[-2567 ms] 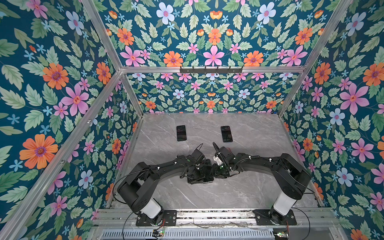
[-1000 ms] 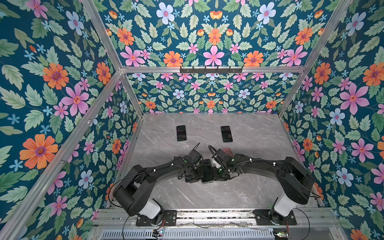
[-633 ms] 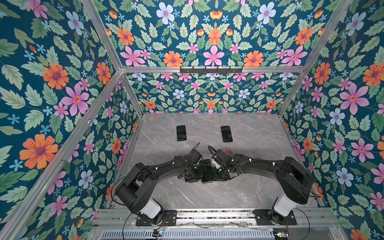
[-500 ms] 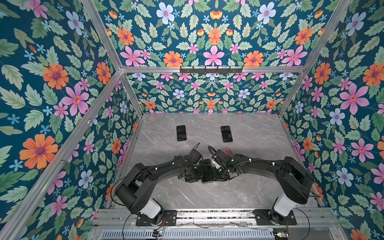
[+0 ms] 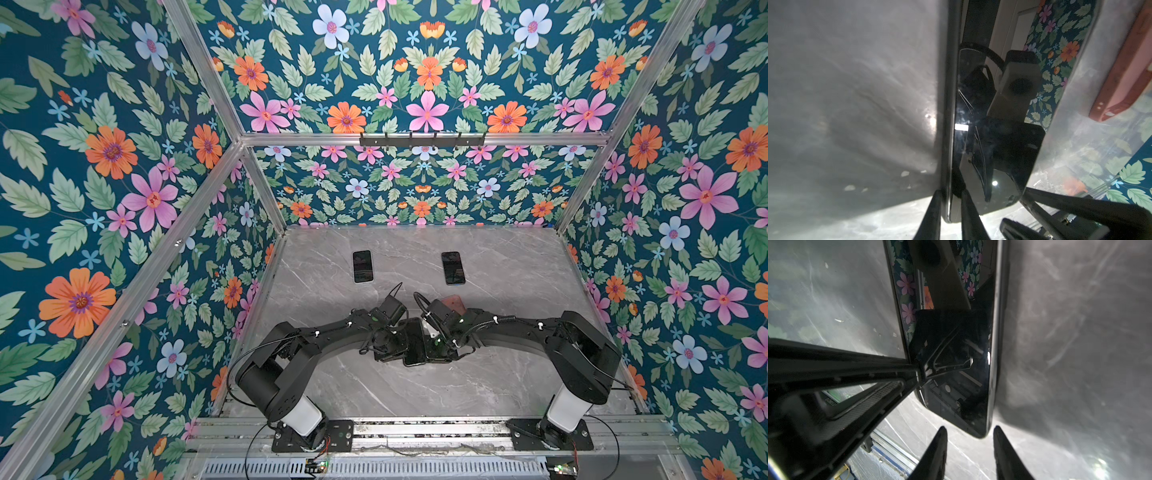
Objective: Put the phone into the phone case
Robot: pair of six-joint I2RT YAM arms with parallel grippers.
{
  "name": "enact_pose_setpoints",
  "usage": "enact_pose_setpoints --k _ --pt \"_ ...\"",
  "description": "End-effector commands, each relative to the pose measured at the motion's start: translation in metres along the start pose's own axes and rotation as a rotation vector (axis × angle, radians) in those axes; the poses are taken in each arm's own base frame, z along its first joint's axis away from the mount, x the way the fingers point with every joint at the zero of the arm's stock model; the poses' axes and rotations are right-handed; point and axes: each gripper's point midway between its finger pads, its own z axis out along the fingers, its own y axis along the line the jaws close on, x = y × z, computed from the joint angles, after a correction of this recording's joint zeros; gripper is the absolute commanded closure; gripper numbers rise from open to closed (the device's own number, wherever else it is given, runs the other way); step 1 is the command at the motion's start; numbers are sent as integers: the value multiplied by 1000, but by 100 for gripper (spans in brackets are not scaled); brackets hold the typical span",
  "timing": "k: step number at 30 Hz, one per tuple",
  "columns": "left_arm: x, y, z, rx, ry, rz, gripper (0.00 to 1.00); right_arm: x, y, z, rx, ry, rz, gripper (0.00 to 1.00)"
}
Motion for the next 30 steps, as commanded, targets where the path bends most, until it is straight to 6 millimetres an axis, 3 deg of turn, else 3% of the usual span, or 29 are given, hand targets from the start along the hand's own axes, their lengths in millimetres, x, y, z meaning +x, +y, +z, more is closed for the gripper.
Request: enact_pose_setpoints --k 1,11,17,30 --pt "3 7 1 -27 8 10 83 0 3 0 -9 4 2 63" --pt "4 -1 -14 21 -19 8 80 0 1 -5 10 -7 2 71" --pt "12 -6 -6 102 6 -18 74 -1 1 -6 20 -4 -2 76" --pt "18 -7 3 145 35 -26 74 -1 4 -2 16 11 -12 85"
